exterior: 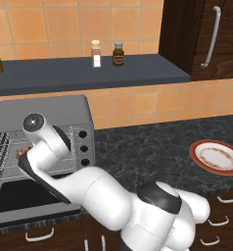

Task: Pick up the kebab skewer and baguette bread, and place them inside the toaster oven. Close the toaster oven door and start by setting the timer.

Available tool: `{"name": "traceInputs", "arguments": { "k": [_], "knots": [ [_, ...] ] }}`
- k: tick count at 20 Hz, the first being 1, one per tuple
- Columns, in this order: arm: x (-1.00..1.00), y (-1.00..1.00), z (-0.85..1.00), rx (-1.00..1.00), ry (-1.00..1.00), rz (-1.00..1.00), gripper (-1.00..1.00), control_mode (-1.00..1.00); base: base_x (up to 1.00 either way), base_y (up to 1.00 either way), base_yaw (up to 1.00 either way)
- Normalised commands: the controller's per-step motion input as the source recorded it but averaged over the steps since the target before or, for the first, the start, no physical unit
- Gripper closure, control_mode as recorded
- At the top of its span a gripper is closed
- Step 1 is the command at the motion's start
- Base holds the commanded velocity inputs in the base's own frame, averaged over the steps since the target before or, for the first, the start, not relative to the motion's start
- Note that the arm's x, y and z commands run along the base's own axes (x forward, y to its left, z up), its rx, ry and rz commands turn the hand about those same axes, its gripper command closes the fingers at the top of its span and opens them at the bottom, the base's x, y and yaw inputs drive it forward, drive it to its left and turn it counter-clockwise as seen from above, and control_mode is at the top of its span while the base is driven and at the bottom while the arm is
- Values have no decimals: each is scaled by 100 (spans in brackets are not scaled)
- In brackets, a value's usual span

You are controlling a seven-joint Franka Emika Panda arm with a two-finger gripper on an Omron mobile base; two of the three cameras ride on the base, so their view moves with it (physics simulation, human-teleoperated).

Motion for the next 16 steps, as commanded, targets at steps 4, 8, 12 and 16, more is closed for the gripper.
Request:
{"name": "traceInputs", "arguments": {
  "k": [4,8,12,16],
  "knots": [
    [26,4,0,0,0,0,100,-100,0,0,0],
    [23,0,0,0,0,0,100,-100,0,0,0],
    [9,0,0,0,0,0,100,-100,0,0,0],
    [0,1,0,0,0,0,-100,-100,0,0,0]
  ]
}}
